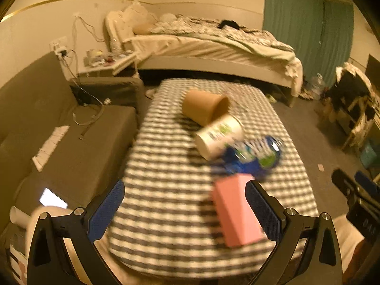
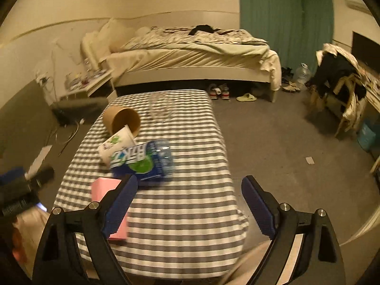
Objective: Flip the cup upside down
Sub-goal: 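Close the left gripper on the pink cup while the right gripper releases it, then rotate the pink cup in the left gripper so its base faces up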
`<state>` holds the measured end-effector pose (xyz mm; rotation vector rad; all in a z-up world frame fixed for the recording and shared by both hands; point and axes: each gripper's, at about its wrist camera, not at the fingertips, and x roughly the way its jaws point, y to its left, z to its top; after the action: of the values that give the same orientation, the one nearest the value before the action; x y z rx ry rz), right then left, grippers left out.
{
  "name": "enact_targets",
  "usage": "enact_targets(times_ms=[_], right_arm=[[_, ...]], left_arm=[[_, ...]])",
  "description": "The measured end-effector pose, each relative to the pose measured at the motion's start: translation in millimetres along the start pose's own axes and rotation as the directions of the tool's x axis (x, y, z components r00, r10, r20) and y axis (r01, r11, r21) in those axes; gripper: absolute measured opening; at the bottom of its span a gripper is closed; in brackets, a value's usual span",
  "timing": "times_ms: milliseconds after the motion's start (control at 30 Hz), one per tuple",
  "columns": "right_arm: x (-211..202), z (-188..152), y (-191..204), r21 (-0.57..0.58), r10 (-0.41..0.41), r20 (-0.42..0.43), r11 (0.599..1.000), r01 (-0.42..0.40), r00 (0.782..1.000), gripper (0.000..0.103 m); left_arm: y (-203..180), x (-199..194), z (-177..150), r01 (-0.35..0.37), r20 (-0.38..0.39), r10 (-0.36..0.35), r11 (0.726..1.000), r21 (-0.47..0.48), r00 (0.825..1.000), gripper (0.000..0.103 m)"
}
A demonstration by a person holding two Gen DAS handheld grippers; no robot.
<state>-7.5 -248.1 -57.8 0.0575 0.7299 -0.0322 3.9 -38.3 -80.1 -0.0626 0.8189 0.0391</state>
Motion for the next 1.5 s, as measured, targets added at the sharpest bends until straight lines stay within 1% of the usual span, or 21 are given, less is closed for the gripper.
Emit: enact_targets(times_ms=[133, 233, 333, 500, 600, 667, 733, 767, 800, 833, 867, 900, 1067, 1167, 1233, 1400, 1500], right_arm=[[4, -10, -17, 0.029, -0.015, -0.002, 0.999, 0.015, 1.000, 0.090], [9, -16, -31, 0.073, -0.008, -0.014, 0.997, 0.009, 1.000, 0.090], [13, -19, -42, 0.109, -0.003, -0.026, 0.994, 0.006, 1.000, 0.090], [20, -23, -61, 0.176, 0.009, -0.046, 0.984, -0.001, 0.999, 0.090], [25, -24, -69, 0.208, 0.015, -0.058, 0.978, -0.003, 0.998, 0.090], [27, -24, -73, 0.224, 0.019, -0.064, 0.975, -0.004, 0.998, 0.090], [29, -24, -75, 0.236, 0.025, -0.067, 0.972, -0.008, 0.997, 0.090], [30, -24, -75, 0.238, 0.026, -0.068, 0.971, -0.009, 0.997, 0.090], [31, -23, -74, 0.240, 0.029, -0.070, 0.971, -0.011, 0.997, 0.090], [32, -23, -74, 0.240, 0.030, -0.071, 0.971, -0.012, 0.997, 0.090], [32, -23, -74, 0.239, 0.031, -0.071, 0.971, -0.013, 0.997, 0.090], [32, -23, -73, 0.237, 0.033, -0.073, 0.971, -0.015, 0.997, 0.090], [33, -22, -70, 0.233, 0.036, -0.071, 0.972, -0.019, 0.997, 0.090], [33, -22, -67, 0.231, 0.037, -0.071, 0.973, -0.020, 0.997, 0.090], [33, -22, -66, 0.230, 0.038, -0.070, 0.973, -0.021, 0.997, 0.090], [32, -22, -66, 0.230, 0.040, -0.070, 0.973, -0.023, 0.997, 0.090], [32, -23, -66, 0.230, 0.041, -0.069, 0.973, -0.024, 0.997, 0.090]], left_arm=[[-27, 11, -22, 0.052, -0.065, -0.051, 0.999, 0.017, 0.997, 0.103], [-44, 26, -37, 0.062, -0.131, -0.055, 0.997, 0.049, 0.990, 0.103], [-52, 41, -46, 0.077, -0.190, -0.068, 0.996, 0.040, 0.979, 0.103], [-56, 57, -52, 0.081, -0.227, -0.074, 0.996, 0.025, 0.971, 0.102], [-57, 65, -56, 0.097, -0.260, -0.090, 0.995, 0.016, 0.961, 0.096], [-57, 70, -58, 0.103, -0.278, -0.095, 0.995, 0.014, 0.956, 0.094], [-58, 72, -61, 0.110, -0.285, -0.102, 0.994, 0.012, 0.953, 0.078], [-59, 73, -60, 0.114, -0.286, -0.106, 0.993, 0.014, 0.952, 0.077], [-59, 72, -60, 0.119, -0.284, -0.110, 0.993, 0.018, 0.953, 0.074], [-60, 70, -59, 0.131, -0.280, -0.120, 0.991, 0.022, 0.952, 0.066], [-61, 69, -58, 0.140, -0.280, -0.126, 0.990, 0.029, 0.952, 0.061], [-63, 67, -58, 0.142, -0.282, -0.124, 0.989, 0.045, 0.951, 0.060], [-61, 49, -53, 0.142, -0.256, -0.113, 0.985, 0.095, 0.960, 0.059], [-58, 33, -43, 0.126, -0.213, -0.092, 0.980, 0.152, 0.973, 0.058], [-56, 22, -37, 0.121, -0.182, -0.089, 0.977, 0.173, 0.979, 0.057], [-45, 24, -23, 0.113, -0.177, -0.084, 0.981, 0.157, 0.981, 0.056], [-46, 26, -20, 0.113, -0.183, -0.086, 0.983, 0.146, 0.979, 0.056]])
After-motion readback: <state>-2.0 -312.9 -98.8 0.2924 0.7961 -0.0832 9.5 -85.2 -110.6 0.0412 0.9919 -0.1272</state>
